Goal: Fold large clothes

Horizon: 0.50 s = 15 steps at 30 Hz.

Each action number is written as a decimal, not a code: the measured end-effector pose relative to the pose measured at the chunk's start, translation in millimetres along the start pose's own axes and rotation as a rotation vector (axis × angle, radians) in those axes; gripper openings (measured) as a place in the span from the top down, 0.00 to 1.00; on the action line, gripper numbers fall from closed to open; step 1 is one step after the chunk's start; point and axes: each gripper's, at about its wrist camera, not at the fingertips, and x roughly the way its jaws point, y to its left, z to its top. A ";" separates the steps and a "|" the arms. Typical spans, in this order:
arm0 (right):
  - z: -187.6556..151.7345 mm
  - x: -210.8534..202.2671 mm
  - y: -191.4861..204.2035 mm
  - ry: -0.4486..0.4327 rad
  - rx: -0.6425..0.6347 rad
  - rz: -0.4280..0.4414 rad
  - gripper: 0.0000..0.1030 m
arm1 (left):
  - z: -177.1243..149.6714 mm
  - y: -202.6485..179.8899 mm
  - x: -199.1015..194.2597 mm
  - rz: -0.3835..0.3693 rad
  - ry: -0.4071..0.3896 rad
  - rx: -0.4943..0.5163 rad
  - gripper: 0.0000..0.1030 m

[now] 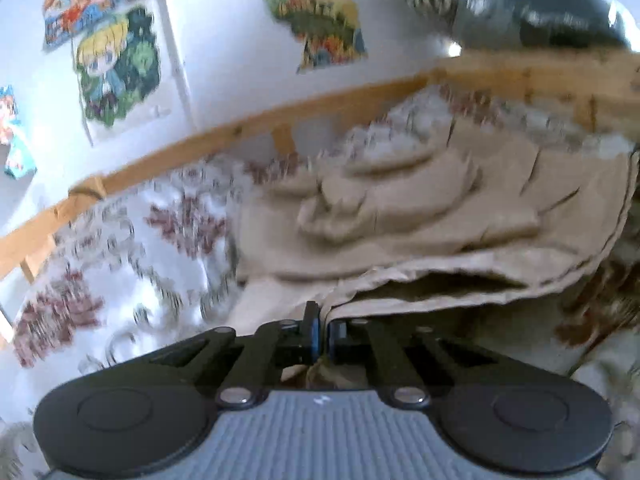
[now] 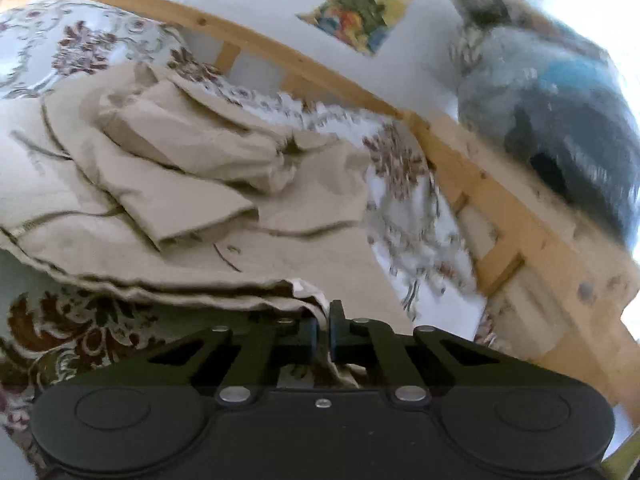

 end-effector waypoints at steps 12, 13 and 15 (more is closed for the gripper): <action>22.7 -105.0 -36.2 -0.119 -0.060 0.106 0.97 | 51.8 70.6 -49.3 -0.131 0.114 -0.117 0.97; 24.5 -102.4 -37.3 -0.113 -0.056 0.118 0.97 | 56.2 72.8 -41.7 -0.131 0.125 -0.113 0.97; 27.4 -89.1 -36.8 -0.103 -0.054 0.110 0.96 | 67.9 70.0 -20.5 -0.109 0.141 -0.059 0.97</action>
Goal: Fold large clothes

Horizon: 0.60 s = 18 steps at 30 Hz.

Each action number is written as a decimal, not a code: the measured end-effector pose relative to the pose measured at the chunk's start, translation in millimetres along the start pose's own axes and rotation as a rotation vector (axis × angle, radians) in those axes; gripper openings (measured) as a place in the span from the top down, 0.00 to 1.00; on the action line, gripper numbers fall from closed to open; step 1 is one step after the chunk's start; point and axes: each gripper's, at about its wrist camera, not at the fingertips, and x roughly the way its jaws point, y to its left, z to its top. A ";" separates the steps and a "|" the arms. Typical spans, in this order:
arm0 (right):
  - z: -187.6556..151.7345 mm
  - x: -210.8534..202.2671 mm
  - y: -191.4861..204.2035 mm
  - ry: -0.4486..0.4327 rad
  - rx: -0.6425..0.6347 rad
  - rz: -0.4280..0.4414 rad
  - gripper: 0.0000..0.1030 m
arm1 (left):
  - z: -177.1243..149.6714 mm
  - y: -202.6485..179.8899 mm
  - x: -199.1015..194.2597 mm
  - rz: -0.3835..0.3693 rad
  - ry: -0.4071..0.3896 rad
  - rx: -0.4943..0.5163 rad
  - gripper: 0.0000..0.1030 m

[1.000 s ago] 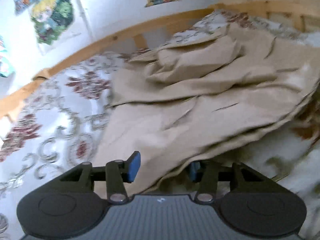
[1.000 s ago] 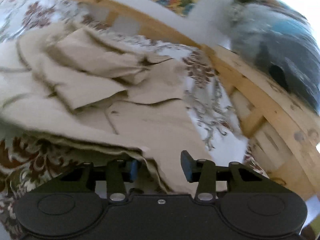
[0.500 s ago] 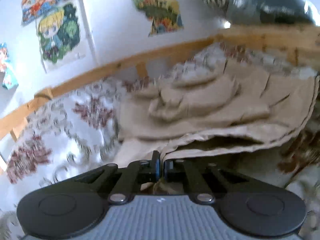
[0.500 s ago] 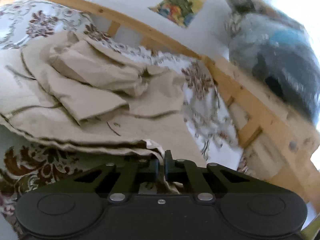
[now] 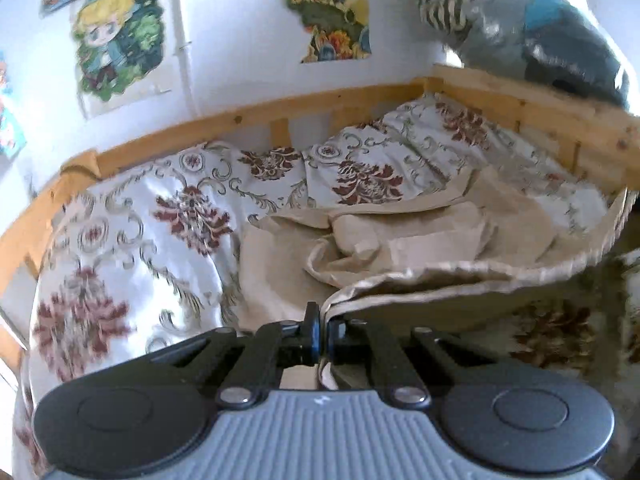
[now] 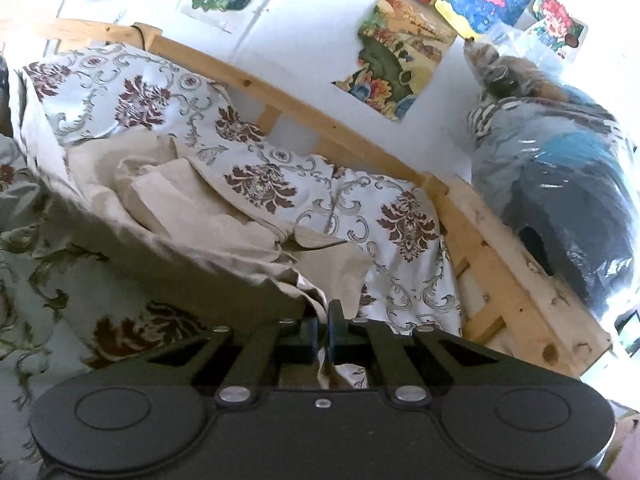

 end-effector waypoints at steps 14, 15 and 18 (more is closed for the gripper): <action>-5.7 168.0 26.6 0.027 0.003 -0.258 0.78 | 44.9 8.0 212.6 0.030 0.260 0.039 0.96; -11.9 173.1 26.9 0.011 0.018 -0.260 0.75 | 42.5 9.5 220.4 0.023 0.278 0.021 0.96; -21.3 171.5 18.8 -0.010 0.083 -0.203 0.56 | 32.5 14.0 234.7 0.008 0.309 -0.021 0.96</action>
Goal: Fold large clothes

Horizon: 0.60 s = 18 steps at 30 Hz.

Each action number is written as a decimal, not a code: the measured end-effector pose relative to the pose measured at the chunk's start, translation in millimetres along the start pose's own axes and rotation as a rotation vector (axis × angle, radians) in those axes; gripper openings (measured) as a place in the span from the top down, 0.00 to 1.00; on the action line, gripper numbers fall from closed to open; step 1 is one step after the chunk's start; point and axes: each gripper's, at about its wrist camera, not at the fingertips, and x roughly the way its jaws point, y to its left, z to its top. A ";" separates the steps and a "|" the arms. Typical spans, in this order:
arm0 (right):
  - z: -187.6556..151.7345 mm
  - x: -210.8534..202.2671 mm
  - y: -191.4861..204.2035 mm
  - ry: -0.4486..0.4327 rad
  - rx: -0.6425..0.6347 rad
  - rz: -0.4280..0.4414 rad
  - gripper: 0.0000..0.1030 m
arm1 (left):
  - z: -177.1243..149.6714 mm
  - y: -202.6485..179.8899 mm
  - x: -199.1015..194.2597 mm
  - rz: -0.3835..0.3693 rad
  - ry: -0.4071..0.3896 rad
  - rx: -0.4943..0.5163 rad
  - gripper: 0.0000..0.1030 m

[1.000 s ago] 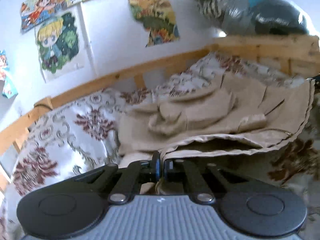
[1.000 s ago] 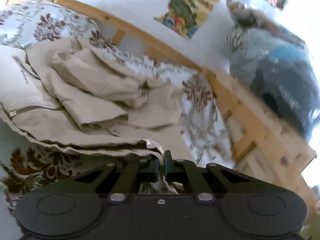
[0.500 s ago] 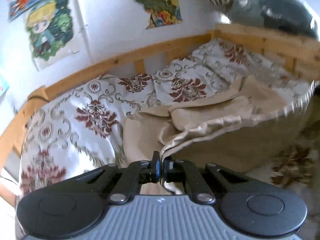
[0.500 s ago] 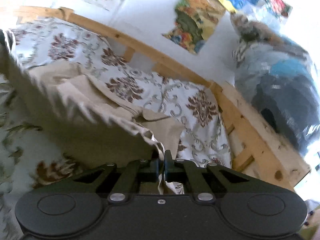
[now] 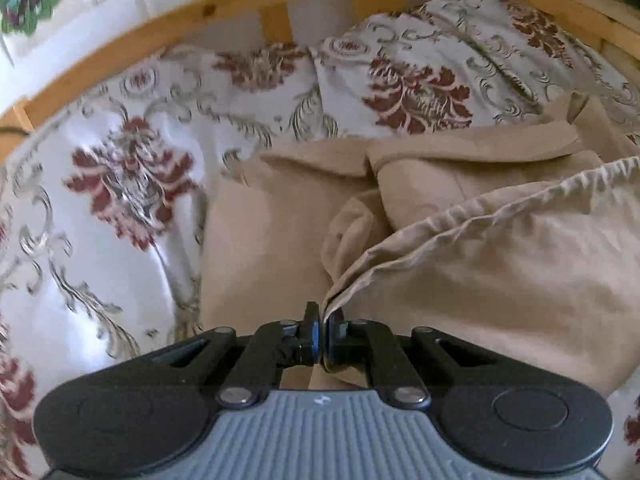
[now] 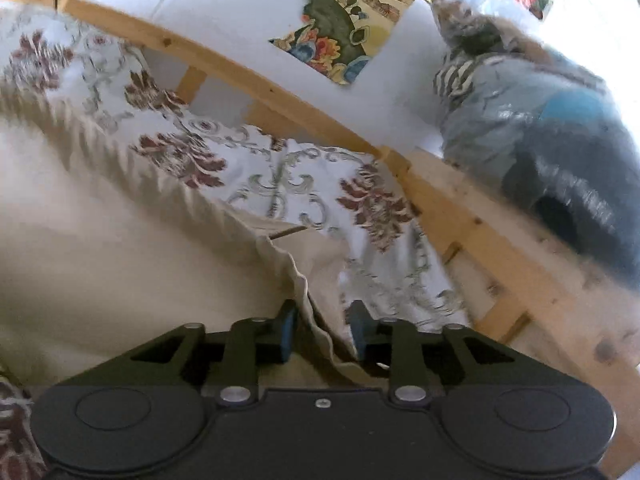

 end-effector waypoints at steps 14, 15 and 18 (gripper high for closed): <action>-41.2 11.6 -77.6 0.138 0.464 -0.092 0.08 | -1.2 31.4 3.6 -0.101 0.032 -0.198 0.80; -44.7 18.8 -73.2 0.156 0.437 -0.092 0.08 | -3.4 37.5 -1.9 -0.115 0.011 -0.224 0.58; -49.5 35.0 -58.0 0.191 0.366 -0.099 0.08 | -14.3 55.6 -24.6 -0.131 -0.095 -0.282 0.18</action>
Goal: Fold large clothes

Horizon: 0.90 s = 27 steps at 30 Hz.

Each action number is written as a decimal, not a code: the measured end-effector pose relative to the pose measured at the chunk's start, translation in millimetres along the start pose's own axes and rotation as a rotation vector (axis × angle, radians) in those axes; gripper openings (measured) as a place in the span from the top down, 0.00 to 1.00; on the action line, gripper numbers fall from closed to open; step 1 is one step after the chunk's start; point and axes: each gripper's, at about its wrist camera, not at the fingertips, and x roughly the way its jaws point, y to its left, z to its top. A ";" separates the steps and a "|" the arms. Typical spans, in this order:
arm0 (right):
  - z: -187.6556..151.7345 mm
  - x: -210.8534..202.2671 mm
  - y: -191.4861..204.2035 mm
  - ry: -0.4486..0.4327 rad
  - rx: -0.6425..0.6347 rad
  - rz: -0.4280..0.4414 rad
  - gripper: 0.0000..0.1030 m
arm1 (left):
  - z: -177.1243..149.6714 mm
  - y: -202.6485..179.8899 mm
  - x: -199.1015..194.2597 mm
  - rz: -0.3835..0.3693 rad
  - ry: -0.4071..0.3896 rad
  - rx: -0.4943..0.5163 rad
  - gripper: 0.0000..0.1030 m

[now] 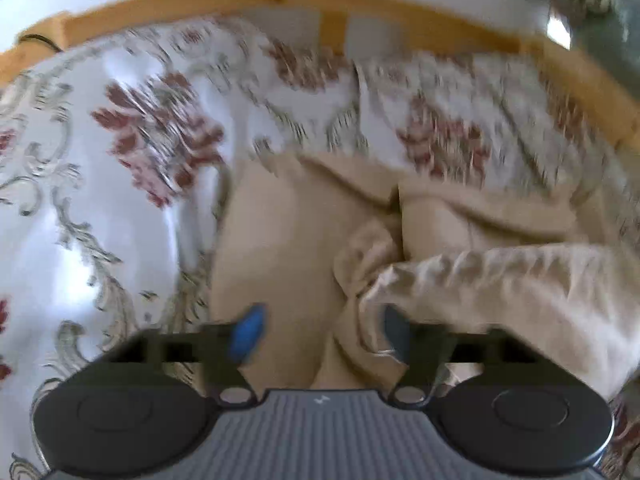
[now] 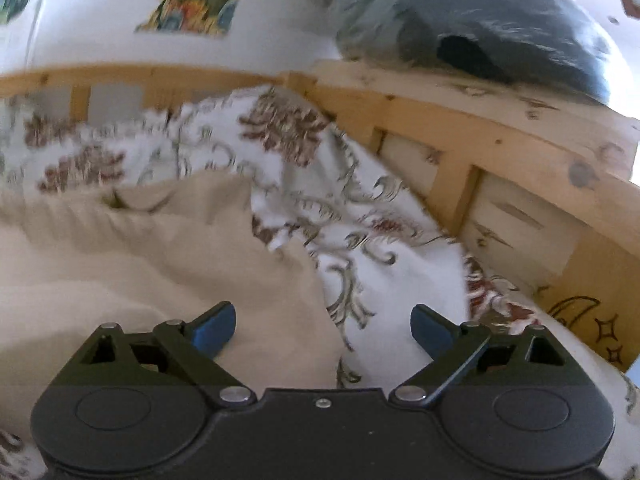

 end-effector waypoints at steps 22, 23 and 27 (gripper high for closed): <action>5.4 -13.4 18.3 -0.053 -0.029 0.026 0.02 | -108.6 -25.5 -42.1 0.129 -0.185 0.307 0.88; 5.4 -12.9 18.1 -0.052 -0.026 0.026 0.02 | -105.3 -19.0 -47.2 0.122 -0.203 0.247 0.95; 4.9 -13.9 17.8 -0.062 -0.022 0.026 0.02 | -85.7 17.0 -57.6 0.180 -0.238 0.024 0.98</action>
